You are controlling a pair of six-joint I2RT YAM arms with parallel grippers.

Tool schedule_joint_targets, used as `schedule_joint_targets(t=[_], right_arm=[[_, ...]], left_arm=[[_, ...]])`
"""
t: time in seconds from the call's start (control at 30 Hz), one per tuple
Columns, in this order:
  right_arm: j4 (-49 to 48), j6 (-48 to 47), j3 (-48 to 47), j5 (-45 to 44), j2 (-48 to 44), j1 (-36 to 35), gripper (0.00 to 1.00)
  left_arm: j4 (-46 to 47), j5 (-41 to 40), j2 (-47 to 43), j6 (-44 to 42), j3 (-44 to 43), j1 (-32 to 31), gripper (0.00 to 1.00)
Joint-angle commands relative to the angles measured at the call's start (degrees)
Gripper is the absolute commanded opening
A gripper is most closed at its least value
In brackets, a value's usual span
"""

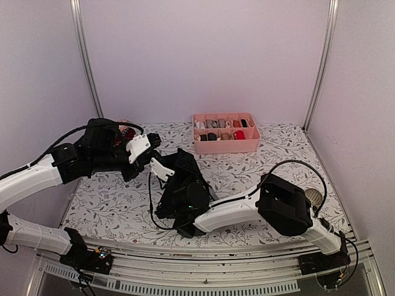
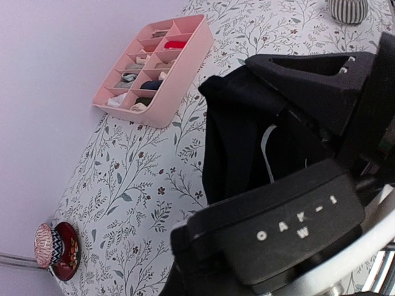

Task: Roll the underwear
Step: Flatten out the underwear at the center of the board.

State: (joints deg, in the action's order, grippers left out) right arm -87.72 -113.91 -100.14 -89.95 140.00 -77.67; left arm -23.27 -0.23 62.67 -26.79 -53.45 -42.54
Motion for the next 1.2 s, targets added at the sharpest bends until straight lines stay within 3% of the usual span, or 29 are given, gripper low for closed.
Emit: schedule_joint_targets(t=[0.0,0.2,0.47,0.77,0.83,0.9,0.97,1.0,1.03,1.17], right_arm=[[-17.3,-17.9,0.2,-1.1,2.2,-1.4,0.0],[-17.4,-9.2,0.0,-0.1,-0.6,-1.1,0.0],[-17.3,19.3,18.6,8.6,-20.0,-0.9,0.0],[-16.0,38.3,30.0,16.1,-31.8,-0.1,0.0],[-4.6,46.8,31.9,19.3,-34.3,0.0,0.0],[17.6,61.8,32.4,24.1,-37.4,0.6,0.0],[42.0,85.7,31.8,33.0,-41.0,2.7,0.0],[49.5,97.0,31.4,37.7,-42.4,4.1,0.01],[51.7,104.9,32.0,41.5,-43.1,4.9,0.0],[58.2,108.6,33.2,48.3,-43.3,5.1,0.0]], left_arm=[[5.9,5.3,-1.2,-0.1,-0.8,-0.8,0.0],[6.9,6.0,-1.1,0.2,-0.1,-0.8,0.0],[8.1,6.3,-1.1,0.2,1.1,-0.4,0.0],[8.9,7.0,-0.8,0.6,1.6,-0.2,0.0],[8.9,7.1,-0.7,0.6,1.6,-0.1,0.0],[8.9,7.1,-0.7,0.5,1.7,-0.1,0.0],[9.1,7.3,-0.8,0.4,1.9,-0.2,0.0],[9.1,7.3,-0.9,0.4,1.9,-0.1,0.0],[8.9,7.4,-1.1,0.3,2.0,0.0,0.0],[8.4,7.1,-2.0,-0.6,2.5,0.0,0.0]])
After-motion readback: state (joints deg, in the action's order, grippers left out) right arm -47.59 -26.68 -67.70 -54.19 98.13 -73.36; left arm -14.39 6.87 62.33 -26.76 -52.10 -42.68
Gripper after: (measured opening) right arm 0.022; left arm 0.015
